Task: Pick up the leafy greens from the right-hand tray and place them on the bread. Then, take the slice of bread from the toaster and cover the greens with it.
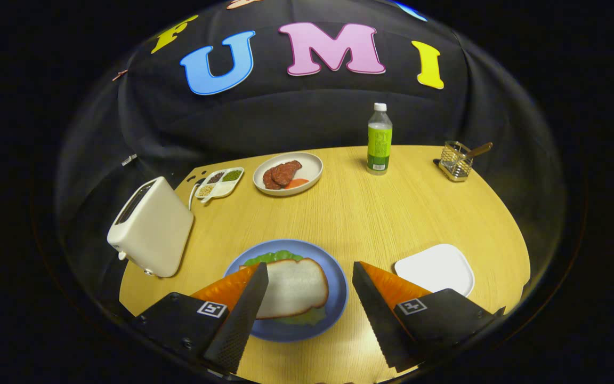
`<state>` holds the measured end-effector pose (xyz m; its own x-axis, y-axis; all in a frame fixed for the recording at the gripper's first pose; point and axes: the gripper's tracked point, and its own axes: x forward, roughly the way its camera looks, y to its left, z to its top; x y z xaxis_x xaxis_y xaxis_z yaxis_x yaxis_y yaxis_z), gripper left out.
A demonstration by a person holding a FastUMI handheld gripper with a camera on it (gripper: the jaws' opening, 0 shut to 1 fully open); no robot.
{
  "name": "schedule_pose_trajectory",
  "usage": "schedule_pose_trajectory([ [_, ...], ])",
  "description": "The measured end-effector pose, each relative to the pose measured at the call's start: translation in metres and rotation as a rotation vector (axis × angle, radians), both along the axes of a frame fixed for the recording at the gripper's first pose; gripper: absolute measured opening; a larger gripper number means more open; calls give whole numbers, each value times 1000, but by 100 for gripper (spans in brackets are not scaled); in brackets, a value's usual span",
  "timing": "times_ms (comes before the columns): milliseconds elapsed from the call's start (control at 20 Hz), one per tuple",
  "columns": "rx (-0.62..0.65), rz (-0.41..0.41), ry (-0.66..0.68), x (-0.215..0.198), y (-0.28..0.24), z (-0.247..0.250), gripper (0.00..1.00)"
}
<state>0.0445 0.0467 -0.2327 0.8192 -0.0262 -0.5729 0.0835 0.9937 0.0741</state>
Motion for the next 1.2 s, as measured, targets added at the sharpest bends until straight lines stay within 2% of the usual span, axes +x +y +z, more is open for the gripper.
schedule_pose_trajectory([
  [550,-8,25,-257,1,-16,136,99],
  [700,-7,5,-336,-5,-37,178,99],
  [950,-80,-32,-411,-28,-69,230,99],
  [1200,-59,-78,-479,-51,-81,260,99],
])
